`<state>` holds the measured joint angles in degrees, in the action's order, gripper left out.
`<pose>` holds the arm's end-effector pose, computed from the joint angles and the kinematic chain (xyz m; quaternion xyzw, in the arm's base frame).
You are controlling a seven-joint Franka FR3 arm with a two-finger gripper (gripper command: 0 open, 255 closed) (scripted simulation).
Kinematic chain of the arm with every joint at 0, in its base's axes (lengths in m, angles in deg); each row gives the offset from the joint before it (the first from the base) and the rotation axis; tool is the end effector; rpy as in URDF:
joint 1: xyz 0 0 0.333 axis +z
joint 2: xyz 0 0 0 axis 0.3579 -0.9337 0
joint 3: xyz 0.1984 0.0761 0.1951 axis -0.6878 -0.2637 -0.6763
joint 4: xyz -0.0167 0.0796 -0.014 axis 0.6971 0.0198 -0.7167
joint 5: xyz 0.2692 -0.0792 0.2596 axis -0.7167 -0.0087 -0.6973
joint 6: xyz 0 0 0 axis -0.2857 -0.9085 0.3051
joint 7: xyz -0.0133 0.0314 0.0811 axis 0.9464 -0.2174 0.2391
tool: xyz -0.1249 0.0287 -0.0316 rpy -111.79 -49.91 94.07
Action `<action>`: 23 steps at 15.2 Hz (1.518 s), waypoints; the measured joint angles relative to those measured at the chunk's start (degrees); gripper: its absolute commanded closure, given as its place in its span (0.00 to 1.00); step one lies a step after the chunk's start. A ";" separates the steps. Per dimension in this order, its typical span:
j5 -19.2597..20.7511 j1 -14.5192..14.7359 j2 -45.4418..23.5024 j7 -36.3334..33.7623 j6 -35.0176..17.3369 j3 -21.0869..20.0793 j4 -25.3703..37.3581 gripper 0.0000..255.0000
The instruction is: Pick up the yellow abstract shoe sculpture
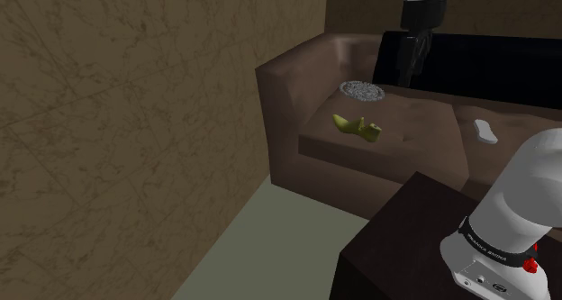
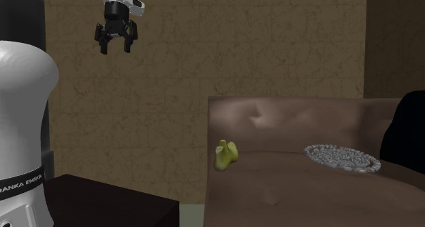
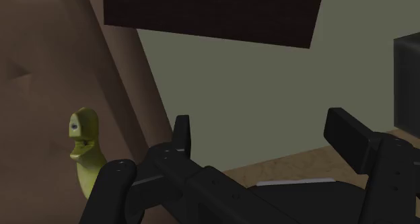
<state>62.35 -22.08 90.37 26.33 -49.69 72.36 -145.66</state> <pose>0.3079 0.0268 0.5553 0.9958 0.0754 -0.0509 0.0076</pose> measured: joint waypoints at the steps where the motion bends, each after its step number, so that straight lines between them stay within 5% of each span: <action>1: 0.00 0.00 0.00 0.00 0.00 0.00 0.00 0.00; 13: 7.56 -3.93 -14.84 4.05 -15.75 3.68 -3.28 0.00; 23: 13.88 -7.56 -33.52 5.66 -27.62 6.86 2.16 0.00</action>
<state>76.22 -29.64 56.85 31.98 -77.31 79.21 -143.50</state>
